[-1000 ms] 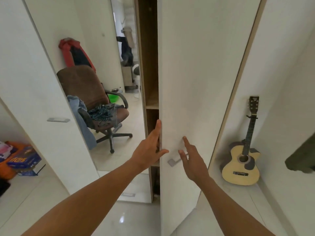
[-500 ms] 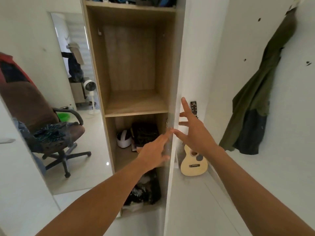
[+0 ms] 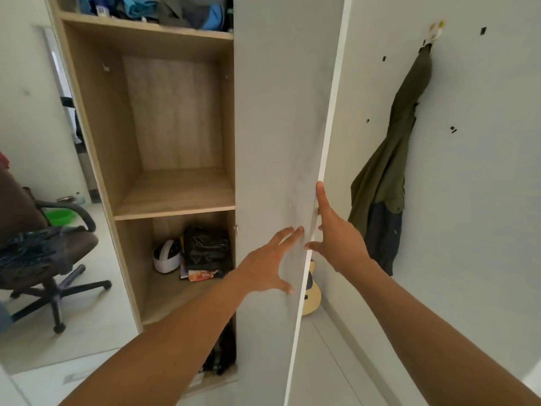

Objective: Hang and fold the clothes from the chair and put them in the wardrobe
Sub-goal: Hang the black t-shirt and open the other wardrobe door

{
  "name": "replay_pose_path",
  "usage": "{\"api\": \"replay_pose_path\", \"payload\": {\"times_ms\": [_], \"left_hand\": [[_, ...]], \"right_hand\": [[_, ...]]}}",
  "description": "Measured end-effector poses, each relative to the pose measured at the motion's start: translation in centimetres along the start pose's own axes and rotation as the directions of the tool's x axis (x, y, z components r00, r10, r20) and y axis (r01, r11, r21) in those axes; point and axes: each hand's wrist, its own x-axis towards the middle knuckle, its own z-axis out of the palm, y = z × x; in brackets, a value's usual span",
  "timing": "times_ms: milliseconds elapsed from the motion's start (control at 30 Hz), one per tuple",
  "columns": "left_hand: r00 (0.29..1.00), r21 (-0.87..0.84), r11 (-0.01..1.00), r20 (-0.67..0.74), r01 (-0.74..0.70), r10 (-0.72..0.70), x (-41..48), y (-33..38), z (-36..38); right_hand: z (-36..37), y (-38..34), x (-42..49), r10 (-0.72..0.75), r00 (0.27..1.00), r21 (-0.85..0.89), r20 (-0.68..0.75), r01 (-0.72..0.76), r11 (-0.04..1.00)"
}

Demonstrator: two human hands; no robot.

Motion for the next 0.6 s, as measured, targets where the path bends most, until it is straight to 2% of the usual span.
{"api": "replay_pose_path", "payload": {"times_ms": [133, 367, 533, 600], "left_hand": [[0.997, 0.014, 0.999, 0.064, 0.048, -0.049, 2.9, 0.9, 1.5], [0.996, 0.013, 0.997, 0.040, 0.075, -0.076, 4.8, 1.0, 2.8], [0.994, -0.008, 0.995, 0.039, 0.103, -0.102, 3.9, 1.1, 2.0], [0.991, -0.071, 0.989, 0.025, 0.131, -0.129, 2.7, 0.8, 1.3]], "right_hand": [[-0.2, 3.6, 1.0, 0.004, 1.000, -0.039, -0.017, -0.004, 0.999], [-0.3, 6.4, 2.2, -0.004, 1.000, -0.028, 0.003, 0.004, 1.000], [-0.2, 5.7, 1.5, 0.032, 0.993, -0.137, -0.110, -0.047, 0.990], [0.3, 4.9, 0.4, 0.063, 0.981, -0.088, -0.181, -0.080, 0.993]]}}
